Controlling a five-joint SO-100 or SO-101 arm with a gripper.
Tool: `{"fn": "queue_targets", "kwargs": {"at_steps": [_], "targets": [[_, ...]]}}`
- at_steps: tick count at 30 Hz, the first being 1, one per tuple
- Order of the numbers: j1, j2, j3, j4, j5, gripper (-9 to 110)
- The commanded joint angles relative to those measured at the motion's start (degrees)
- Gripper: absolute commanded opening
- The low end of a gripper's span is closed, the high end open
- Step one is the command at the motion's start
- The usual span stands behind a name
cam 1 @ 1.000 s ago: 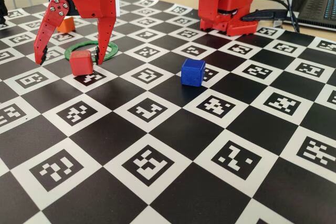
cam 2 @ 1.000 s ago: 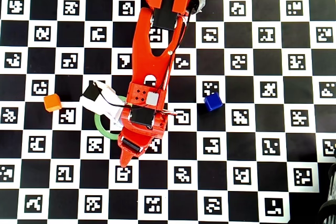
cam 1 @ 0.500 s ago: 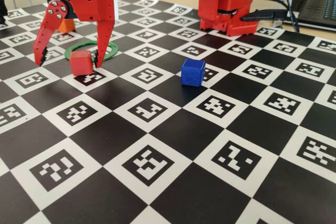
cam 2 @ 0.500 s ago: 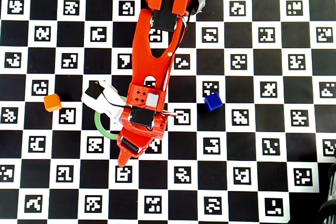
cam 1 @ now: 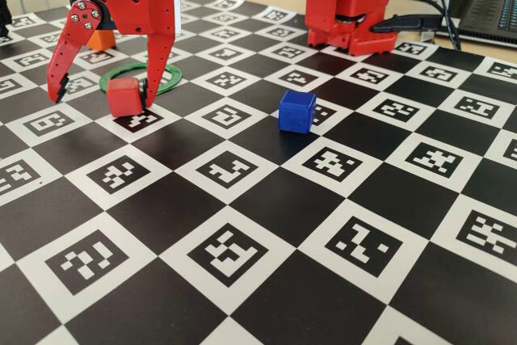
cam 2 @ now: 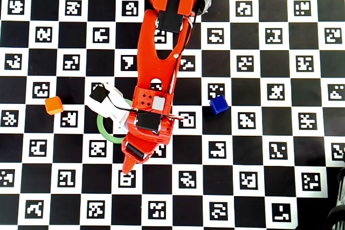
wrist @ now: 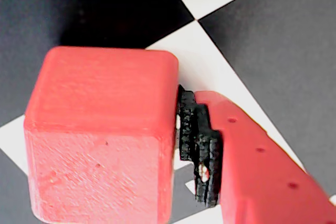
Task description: Grab the red cube then put it in the green circle then put the blue cube on top and finally the orange cube on top
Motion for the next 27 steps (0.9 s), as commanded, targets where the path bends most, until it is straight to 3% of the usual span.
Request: {"fn": "queue_targets", "kwargs": {"at_steps": [1, 8, 12, 21, 27], "targets": [[-0.53, 1.41, -4.66, -0.44, 0.35, 40], [-0.62, 1.41, -4.66, -0.26, 0.00, 17], [-0.53, 1.58, -4.39, -0.26, -0.35, 10], [0.62, 4.92, -4.48, 1.93, -0.97, 7], [1.58, 10.37, -13.10, 11.87, -5.54, 8]]}}
